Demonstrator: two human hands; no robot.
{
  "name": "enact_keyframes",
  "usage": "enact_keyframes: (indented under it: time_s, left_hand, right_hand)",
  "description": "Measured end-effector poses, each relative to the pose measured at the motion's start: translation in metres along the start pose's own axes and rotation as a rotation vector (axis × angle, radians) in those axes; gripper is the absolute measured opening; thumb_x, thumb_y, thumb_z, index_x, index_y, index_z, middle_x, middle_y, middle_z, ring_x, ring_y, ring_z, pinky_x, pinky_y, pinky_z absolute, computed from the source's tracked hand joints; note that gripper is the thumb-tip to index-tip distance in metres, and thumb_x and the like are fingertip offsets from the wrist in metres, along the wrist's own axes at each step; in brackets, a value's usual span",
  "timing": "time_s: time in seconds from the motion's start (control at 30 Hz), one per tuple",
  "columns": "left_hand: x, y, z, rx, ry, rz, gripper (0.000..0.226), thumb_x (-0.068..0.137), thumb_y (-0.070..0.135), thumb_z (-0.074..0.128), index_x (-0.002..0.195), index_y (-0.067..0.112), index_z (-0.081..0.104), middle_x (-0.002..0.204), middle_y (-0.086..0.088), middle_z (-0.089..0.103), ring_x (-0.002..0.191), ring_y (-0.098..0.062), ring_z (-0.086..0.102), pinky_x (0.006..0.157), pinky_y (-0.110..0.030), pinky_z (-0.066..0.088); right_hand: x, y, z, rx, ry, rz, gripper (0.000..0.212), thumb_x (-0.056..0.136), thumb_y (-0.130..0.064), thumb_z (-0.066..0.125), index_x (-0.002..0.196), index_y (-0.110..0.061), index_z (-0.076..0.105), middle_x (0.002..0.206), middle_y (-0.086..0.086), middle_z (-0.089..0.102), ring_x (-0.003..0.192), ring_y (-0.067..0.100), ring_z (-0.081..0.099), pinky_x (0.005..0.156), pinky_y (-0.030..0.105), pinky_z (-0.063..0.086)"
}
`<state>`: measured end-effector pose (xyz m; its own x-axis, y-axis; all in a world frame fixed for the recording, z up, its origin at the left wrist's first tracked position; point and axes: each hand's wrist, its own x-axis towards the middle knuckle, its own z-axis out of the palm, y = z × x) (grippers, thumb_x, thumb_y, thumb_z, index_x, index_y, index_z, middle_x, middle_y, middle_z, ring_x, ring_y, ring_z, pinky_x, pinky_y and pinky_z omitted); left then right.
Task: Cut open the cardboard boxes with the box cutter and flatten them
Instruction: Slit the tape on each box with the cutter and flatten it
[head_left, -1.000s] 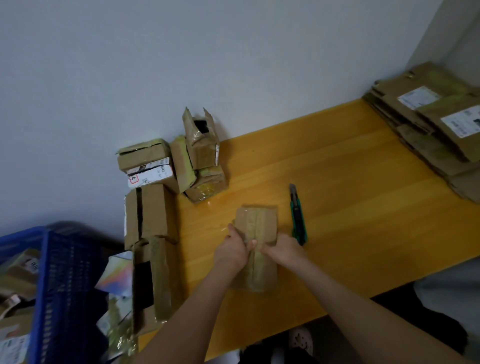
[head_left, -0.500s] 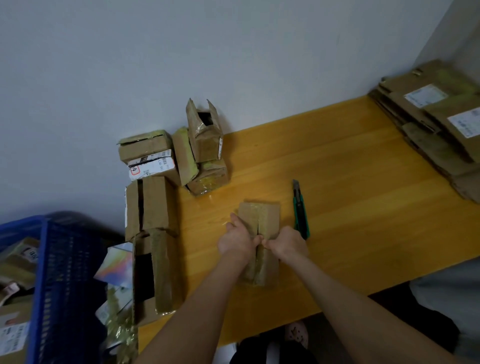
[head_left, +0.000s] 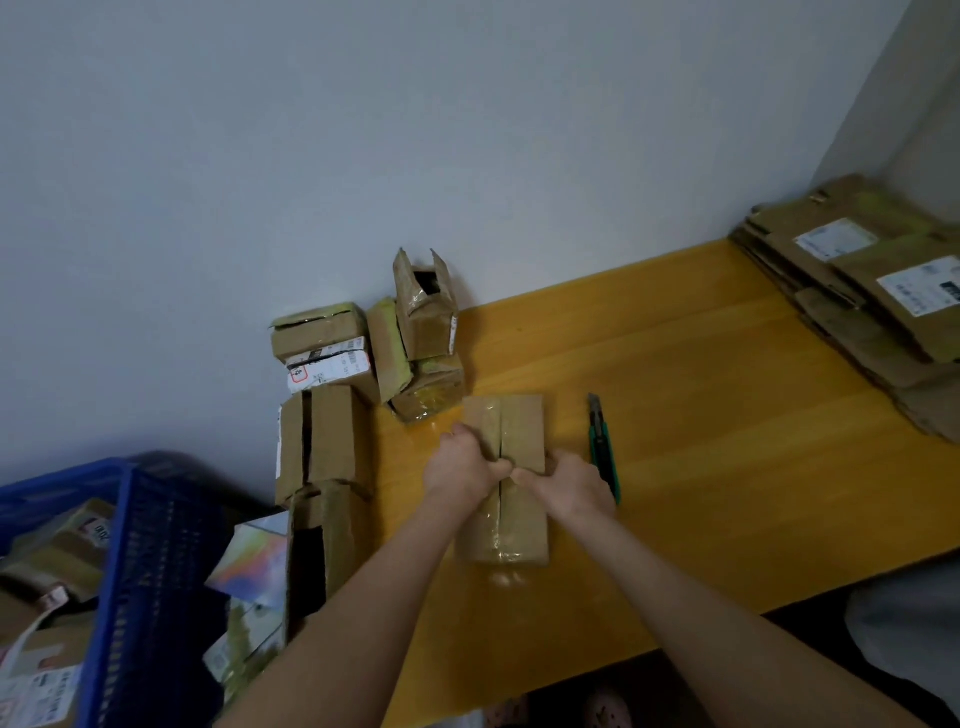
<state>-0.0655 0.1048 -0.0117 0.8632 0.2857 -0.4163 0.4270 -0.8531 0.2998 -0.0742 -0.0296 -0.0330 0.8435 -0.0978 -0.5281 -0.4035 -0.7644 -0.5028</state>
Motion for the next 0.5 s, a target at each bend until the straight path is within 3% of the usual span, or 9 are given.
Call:
enact_keyframes:
  time_s: [0.07, 0.17, 0.27, 0.5]
  left_hand:
    - [-0.003, 0.002, -0.017, -0.076, 0.032, 0.013, 0.066, 0.076, 0.048, 0.071, 0.123, 0.008, 0.046, 0.115, -0.009, 0.058, 0.104, -0.028, 0.060, 0.087, -0.038, 0.053]
    - [-0.009, 0.007, -0.038, -0.111, 0.071, 0.051, 0.054, 0.081, 0.043, 0.069, 0.117, 0.007, 0.050, 0.109, -0.008, 0.061, 0.099, -0.025, 0.062, 0.083, -0.035, 0.055]
    - [-0.013, 0.011, -0.051, -0.081, 0.100, 0.097, 0.051, 0.085, 0.040, 0.066, 0.117, 0.004, 0.050, 0.104, -0.008, 0.061, 0.096, -0.026, 0.063, 0.079, -0.034, 0.055]
    - [-0.019, 0.019, -0.069, -0.038, 0.126, 0.166, 0.045, 0.089, 0.039, 0.060, 0.111, 0.000, 0.054, 0.104, -0.013, 0.064, 0.092, -0.028, 0.063, 0.078, -0.036, 0.055]
  right_hand:
    - [-0.002, -0.011, -0.013, 0.181, -0.054, -0.025, 0.067, 0.076, -0.063, 0.066, 0.128, -0.024, 0.052, 0.116, 0.000, 0.064, 0.101, 0.022, 0.062, 0.072, 0.031, 0.047]
    - [-0.008, -0.024, -0.030, 0.399, -0.107, -0.060, 0.078, 0.071, -0.055, 0.074, 0.134, -0.016, 0.050, 0.120, 0.002, 0.062, 0.104, 0.021, 0.060, 0.085, 0.035, 0.051]
    - [-0.015, -0.031, -0.041, 0.439, -0.078, -0.130, 0.074, 0.073, -0.048, 0.077, 0.133, -0.016, 0.050, 0.119, 0.001, 0.062, 0.097, 0.018, 0.058, 0.079, 0.031, 0.047]
    - [-0.024, -0.040, -0.056, 0.569, -0.104, -0.221, 0.062, 0.078, -0.033, 0.078, 0.131, -0.014, 0.053, 0.103, -0.003, 0.059, 0.092, 0.015, 0.055, 0.080, 0.030, 0.046]
